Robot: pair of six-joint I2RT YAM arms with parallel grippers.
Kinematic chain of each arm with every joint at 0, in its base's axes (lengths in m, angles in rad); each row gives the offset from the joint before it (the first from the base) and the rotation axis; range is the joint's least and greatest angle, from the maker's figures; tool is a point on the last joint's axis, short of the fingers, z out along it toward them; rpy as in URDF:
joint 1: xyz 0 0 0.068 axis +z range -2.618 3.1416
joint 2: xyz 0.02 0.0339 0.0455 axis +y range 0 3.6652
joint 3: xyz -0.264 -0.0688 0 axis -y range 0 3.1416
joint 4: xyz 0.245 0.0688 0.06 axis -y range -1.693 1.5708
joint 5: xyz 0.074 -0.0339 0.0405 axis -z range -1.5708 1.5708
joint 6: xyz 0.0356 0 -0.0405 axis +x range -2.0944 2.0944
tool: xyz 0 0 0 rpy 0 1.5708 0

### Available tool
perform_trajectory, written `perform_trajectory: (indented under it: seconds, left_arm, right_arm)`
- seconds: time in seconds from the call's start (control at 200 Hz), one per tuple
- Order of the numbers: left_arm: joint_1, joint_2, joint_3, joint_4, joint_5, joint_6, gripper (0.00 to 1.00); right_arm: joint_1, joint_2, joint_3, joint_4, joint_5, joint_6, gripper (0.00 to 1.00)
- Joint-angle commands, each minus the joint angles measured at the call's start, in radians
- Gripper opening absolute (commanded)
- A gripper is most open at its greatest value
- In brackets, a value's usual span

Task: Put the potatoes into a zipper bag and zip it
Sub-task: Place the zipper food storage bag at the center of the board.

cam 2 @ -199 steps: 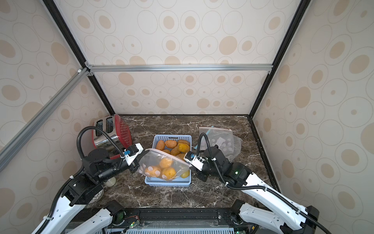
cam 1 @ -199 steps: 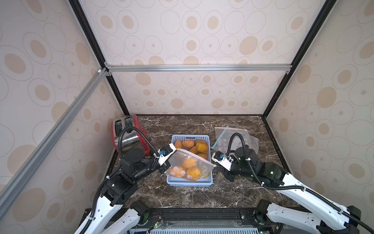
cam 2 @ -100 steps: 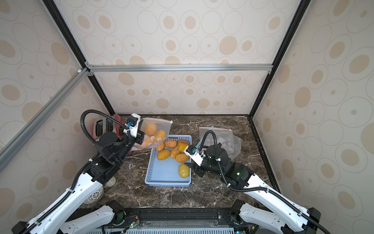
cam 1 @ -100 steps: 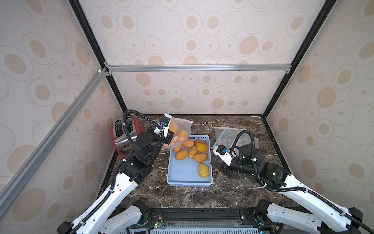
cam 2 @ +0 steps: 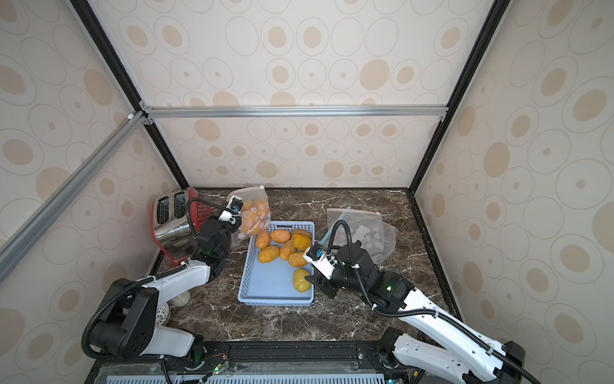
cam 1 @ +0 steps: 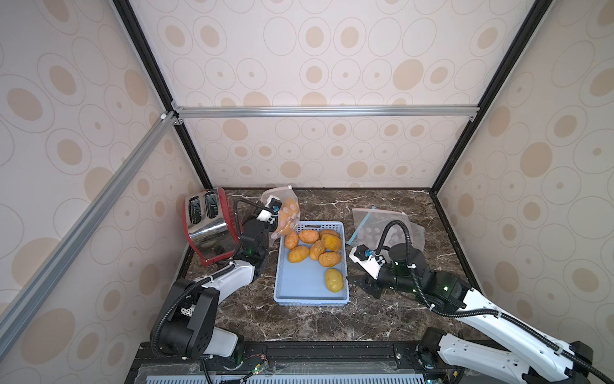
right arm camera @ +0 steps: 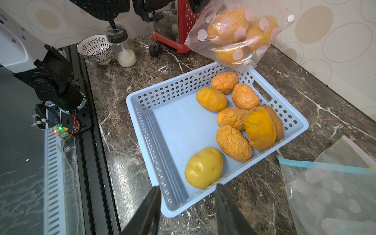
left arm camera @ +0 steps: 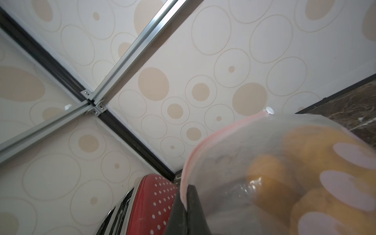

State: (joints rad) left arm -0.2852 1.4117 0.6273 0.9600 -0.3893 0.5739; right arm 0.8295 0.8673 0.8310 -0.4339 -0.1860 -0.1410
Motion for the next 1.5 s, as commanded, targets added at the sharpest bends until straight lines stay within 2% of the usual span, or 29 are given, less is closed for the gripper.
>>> perform_trajectory:
  seconds: [0.0, 0.065, 0.26, 0.375, 0.44, 0.535, 0.625, 0.73, 0.785, 0.82, 0.855, 0.91, 0.955, 1.071, 1.136, 1.191, 1.246, 1.356, 1.416, 1.496]
  left_arm:
    - [0.060, -0.061, 0.012, 0.176, 0.014, -0.119, 0.00]
    - [0.093, -0.076, 0.062, 0.096, 0.060, -0.145, 0.00]
    - [0.144, -0.076, 0.230, -0.021, 0.156, -0.075, 0.00]
    - [0.159, -0.038, 0.251, -0.029, 0.249, -0.057, 0.00]
    - [0.159, -0.032, 0.208, -0.010, 0.327, -0.101, 0.00]
    - [0.159, -0.036, 0.069, 0.093, 0.420, -0.220, 0.00]
    - [0.157, -0.039, -0.064, 0.196, 0.479, -0.323, 0.00]
    - [0.137, -0.065, -0.194, 0.239, 0.534, -0.396, 0.00]
    - [0.128, -0.102, -0.261, 0.233, 0.590, -0.426, 0.17]
    - [0.121, -0.138, -0.291, 0.210, 0.592, -0.479, 0.45]
    - [0.119, -0.200, -0.293, 0.101, 0.575, -0.568, 0.71]
    - [0.115, -0.283, -0.239, -0.108, 0.563, -0.597, 0.86]
    - [0.113, -0.322, -0.228, -0.141, 0.538, -0.559, 0.97]
    - [0.113, -0.429, -0.149, -0.292, 0.336, -0.594, 0.99]
    - [0.117, -0.467, -0.071, -0.407, 0.284, -0.650, 0.99]
    - [0.119, -0.477, 0.015, -0.515, 0.286, -0.679, 0.99]
    - [0.119, -0.481, 0.102, -0.616, 0.280, -0.710, 0.99]
    - [0.123, -0.508, 0.199, -0.765, 0.346, -0.720, 0.99]
    - [0.124, -0.536, 0.202, -0.810, 0.383, -0.735, 0.99]
    - [0.124, -0.583, 0.176, -0.857, 0.467, -0.733, 0.99]
  right_arm:
    - [-0.003, -0.018, -0.019, -0.012, 0.012, 0.005, 0.45]
    - [-0.002, -0.015, -0.021, -0.011, 0.011, 0.004, 0.45]
    - [-0.001, 0.009, -0.026, 0.002, -0.001, 0.016, 0.42]
    - [-0.001, 0.026, -0.022, 0.000, -0.006, 0.019, 0.42]
    - [-0.001, 0.027, -0.028, 0.014, -0.008, 0.027, 0.41]
    - [-0.001, 0.027, -0.039, 0.034, -0.018, 0.036, 0.42]
    - [-0.001, 0.030, -0.035, 0.023, -0.015, 0.034, 0.42]
    - [-0.002, 0.027, -0.039, 0.011, -0.008, 0.029, 0.42]
    - [-0.001, 0.028, -0.042, 0.014, -0.004, 0.029, 0.42]
    - [-0.002, 0.028, -0.044, 0.017, 0.003, 0.031, 0.43]
    - [-0.002, 0.031, -0.043, 0.023, 0.014, 0.036, 0.44]
    - [-0.001, 0.042, -0.040, 0.027, 0.033, 0.045, 0.46]
    - [-0.002, 0.057, -0.037, 0.035, 0.060, 0.055, 0.48]
    - [-0.006, 0.120, -0.001, 0.050, 0.171, 0.126, 0.51]
    - [-0.012, 0.168, 0.031, 0.046, 0.244, 0.172, 0.54]
    - [-0.034, 0.212, 0.067, 0.015, 0.357, 0.256, 0.58]
    - [-0.091, 0.265, 0.112, -0.032, 0.406, 0.332, 0.59]
    - [-0.235, 0.384, 0.209, -0.146, 0.382, 0.475, 0.59]
    - [-0.302, 0.444, 0.248, -0.164, 0.326, 0.501, 0.60]
    - [-0.340, 0.516, 0.282, -0.159, 0.345, 0.521, 0.62]
